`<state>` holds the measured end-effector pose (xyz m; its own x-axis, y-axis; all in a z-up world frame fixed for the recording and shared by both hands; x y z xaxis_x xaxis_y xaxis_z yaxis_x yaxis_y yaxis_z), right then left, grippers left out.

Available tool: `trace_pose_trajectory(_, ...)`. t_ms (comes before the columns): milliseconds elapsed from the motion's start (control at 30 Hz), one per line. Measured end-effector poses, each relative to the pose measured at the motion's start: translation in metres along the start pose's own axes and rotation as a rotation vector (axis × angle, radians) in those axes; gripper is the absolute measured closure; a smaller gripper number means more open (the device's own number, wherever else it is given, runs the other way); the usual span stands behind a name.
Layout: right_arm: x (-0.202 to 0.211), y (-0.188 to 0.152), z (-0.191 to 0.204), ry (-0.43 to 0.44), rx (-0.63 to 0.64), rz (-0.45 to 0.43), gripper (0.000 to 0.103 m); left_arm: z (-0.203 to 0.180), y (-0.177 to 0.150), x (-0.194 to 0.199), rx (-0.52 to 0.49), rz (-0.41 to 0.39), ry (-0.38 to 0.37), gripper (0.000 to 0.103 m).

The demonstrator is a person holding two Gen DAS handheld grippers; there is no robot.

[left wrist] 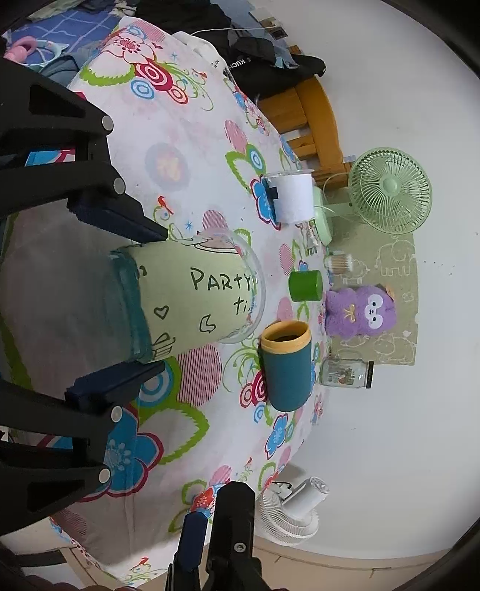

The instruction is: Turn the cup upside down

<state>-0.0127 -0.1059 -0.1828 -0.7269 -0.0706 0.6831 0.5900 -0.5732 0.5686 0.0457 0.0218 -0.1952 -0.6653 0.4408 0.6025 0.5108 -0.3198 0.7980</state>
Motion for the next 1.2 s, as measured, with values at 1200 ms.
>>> trace_pose_trajectory(1200, -0.016, -0.006, 0.041, 0.064, 0.090, 0.040, 0.012, 0.055, 0.012, 0.028, -0.178, 0.703, -0.202, 0.039)
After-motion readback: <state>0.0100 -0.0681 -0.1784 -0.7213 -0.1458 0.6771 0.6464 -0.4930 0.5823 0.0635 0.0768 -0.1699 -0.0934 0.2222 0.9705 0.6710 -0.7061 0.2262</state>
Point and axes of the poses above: each gripper's, at about its wrist camera, not at the fingertips, and x roughly against the way its jaws point, z to its left, y to its top, the point moved 10 cm from there along -x, roughly the way its jaws point, and after that the axes turned 3 degrees about -y, right-handed, at the moved point
